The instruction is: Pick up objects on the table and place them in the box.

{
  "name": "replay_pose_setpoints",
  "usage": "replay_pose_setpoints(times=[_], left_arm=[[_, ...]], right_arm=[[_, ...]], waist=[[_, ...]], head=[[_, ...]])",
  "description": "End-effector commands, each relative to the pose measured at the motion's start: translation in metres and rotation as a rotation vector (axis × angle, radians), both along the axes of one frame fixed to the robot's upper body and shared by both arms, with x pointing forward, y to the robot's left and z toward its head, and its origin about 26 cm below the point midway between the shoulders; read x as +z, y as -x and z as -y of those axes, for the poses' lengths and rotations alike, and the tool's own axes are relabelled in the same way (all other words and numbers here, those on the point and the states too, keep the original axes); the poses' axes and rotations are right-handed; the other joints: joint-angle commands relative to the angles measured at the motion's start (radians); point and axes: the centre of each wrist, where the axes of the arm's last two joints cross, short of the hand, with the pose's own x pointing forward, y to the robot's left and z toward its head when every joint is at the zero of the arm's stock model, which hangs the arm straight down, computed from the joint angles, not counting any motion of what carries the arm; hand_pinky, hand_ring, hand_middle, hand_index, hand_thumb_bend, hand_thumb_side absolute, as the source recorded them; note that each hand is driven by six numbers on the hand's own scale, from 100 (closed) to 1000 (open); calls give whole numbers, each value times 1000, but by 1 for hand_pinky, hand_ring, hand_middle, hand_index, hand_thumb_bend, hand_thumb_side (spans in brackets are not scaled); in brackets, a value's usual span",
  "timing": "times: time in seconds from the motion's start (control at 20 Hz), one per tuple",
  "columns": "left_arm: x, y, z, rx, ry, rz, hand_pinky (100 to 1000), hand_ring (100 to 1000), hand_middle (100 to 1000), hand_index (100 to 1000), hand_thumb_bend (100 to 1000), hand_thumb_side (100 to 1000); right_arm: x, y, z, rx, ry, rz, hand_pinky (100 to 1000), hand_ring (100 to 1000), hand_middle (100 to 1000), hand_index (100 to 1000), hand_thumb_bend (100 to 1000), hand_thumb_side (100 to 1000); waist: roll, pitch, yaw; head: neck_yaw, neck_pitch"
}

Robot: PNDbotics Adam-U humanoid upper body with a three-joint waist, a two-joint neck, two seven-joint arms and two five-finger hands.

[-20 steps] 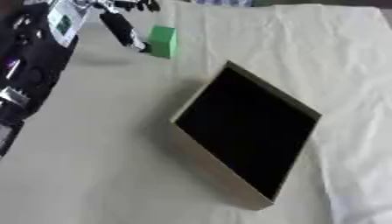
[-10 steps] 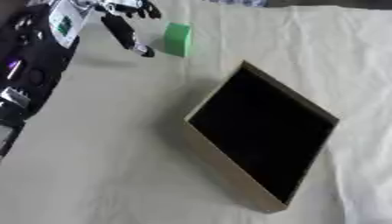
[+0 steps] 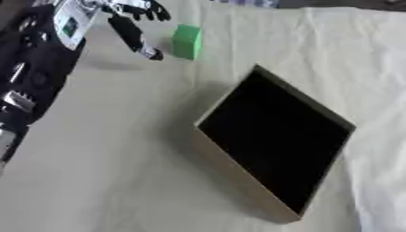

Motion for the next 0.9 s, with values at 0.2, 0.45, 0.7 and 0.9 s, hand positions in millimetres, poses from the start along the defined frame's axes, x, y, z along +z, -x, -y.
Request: replay_pose_setpoints(times=[0.2,0.45,0.7,0.9], left_arm=[[25,7,5,-12,30,104,875,947,906,972,458,393],[24,6,9,-23,31,101,876,949,906,972,455,405],[20,5,12,-31,23,73,875,949,906,971,459,423],[21,5,14,-39,24,63,875,950,910,972,452,421]], right_arm=[[8,1,-2,20,9,25,638,663,586,753,100,792],[10,0,-3,26,1,30,638,664,586,753,100,795],[11,0,-4,24,-12,36,637,664,585,752,100,796],[12,-1,-6,22,-23,40,636,663,584,751,100,798]], waist=[[4,-12,-11],[4,0,-17],[2,13,-18],[-1,24,-15]], head=[[5,-22],[13,-37],[19,-44],[22,-52]])
